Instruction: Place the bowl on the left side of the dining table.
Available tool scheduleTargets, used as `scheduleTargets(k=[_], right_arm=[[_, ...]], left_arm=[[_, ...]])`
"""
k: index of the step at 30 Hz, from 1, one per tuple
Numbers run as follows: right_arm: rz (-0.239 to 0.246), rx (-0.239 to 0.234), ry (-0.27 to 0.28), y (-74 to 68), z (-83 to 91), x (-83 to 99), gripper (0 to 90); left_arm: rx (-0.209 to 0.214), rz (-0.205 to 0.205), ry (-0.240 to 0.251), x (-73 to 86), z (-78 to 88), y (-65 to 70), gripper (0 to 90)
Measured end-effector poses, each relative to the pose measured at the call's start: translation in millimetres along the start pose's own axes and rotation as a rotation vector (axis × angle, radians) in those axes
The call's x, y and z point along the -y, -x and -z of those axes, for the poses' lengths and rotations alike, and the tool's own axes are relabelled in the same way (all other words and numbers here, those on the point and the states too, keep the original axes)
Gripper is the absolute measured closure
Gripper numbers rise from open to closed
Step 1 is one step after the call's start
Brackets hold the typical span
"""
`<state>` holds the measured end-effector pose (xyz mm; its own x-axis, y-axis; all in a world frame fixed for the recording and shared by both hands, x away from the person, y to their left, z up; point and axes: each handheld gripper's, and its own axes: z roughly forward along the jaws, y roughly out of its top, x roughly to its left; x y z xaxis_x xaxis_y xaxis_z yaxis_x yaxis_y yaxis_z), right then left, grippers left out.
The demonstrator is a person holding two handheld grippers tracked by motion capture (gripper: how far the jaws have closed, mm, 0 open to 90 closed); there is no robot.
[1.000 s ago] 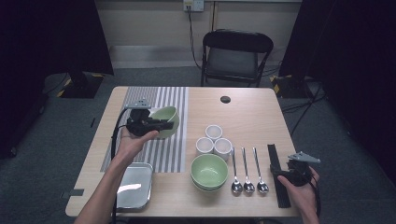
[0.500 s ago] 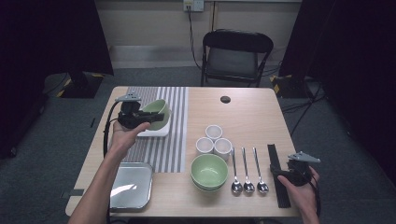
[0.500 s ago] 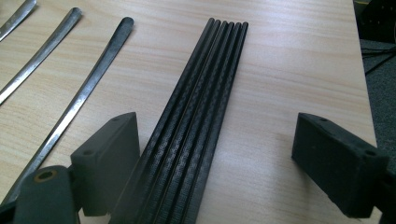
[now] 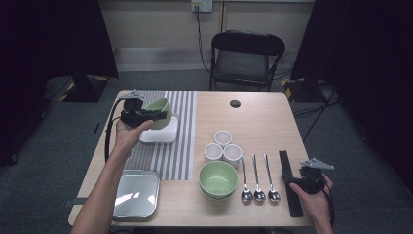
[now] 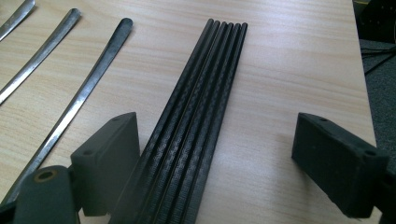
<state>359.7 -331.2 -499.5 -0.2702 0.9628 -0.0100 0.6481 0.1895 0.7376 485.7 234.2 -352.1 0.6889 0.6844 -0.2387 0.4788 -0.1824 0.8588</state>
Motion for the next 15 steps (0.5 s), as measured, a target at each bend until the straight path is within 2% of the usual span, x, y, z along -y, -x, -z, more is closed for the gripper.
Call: scheduleTargets(k=[4, 7, 9, 15], right_arm=[[-0.001, 0.001, 0.0, 0.0, -0.2, -0.2, 14.3], [-0.001, 0.001, 0.0, 0.0, -0.2, -0.2, 14.3], [-0.001, 0.001, 0.0, 0.0, -0.2, -0.2, 14.3], [0.0, 0.0, 0.0, 0.1, -0.2, -0.2, 14.3]], left_arm=[[-0.006, 0.006, 0.005, -5.8, 0.0, -4.0, 83.3], [-0.022, 0.018, 0.008, -10.9, -2.6, -13.4, 83.5], [-0.032, 0.005, 0.006, -11.2, -5.7, -18.3, 83.4], [-0.061, 0.055, 0.001, -4.1, -22.0, -35.1, 83.5]])
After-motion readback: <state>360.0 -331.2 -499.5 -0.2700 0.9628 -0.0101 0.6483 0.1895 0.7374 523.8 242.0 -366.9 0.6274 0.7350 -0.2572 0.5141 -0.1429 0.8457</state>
